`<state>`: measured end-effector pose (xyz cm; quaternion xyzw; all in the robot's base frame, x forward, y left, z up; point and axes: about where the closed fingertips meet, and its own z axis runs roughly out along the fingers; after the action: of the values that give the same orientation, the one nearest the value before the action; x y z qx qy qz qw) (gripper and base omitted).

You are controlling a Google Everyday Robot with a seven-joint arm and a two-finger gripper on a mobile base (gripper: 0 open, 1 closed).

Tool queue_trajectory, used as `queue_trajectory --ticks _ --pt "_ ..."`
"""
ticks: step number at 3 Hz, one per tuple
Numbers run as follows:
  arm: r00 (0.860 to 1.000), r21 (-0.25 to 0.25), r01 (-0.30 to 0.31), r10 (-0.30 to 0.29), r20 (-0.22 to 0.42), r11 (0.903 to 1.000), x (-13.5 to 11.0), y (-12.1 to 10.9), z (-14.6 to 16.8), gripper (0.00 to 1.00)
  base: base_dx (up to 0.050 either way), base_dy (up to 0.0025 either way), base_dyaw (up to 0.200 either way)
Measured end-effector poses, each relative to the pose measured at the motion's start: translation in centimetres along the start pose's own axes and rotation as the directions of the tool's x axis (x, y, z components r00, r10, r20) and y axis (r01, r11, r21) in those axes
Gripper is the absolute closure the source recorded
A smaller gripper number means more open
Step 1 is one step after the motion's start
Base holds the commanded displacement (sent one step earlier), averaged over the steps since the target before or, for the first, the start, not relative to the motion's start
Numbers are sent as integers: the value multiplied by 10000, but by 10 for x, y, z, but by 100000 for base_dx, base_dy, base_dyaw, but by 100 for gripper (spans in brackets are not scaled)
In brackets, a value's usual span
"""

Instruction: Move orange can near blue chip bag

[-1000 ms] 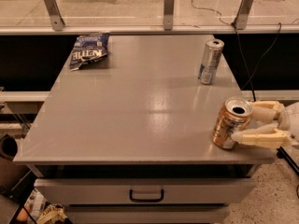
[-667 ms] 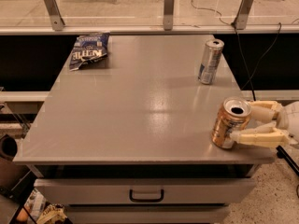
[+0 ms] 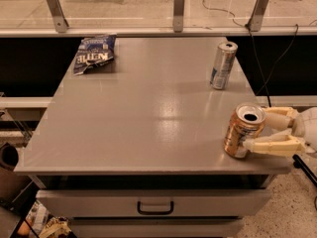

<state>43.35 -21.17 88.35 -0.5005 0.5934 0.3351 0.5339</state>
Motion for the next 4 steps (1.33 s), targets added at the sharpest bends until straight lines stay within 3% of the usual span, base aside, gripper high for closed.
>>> queue_trajectory --ticks 2,3,4 --pt "9988 191 372 -366 -319 9991 -56 -28 12 100 0 0 0" --pt "9972 72 500 -496 -559 9987 -91 -49 30 100 0 0 0" --pt "9960 -333 603 -624 -642 9976 -124 -73 67 100 0 0 0"
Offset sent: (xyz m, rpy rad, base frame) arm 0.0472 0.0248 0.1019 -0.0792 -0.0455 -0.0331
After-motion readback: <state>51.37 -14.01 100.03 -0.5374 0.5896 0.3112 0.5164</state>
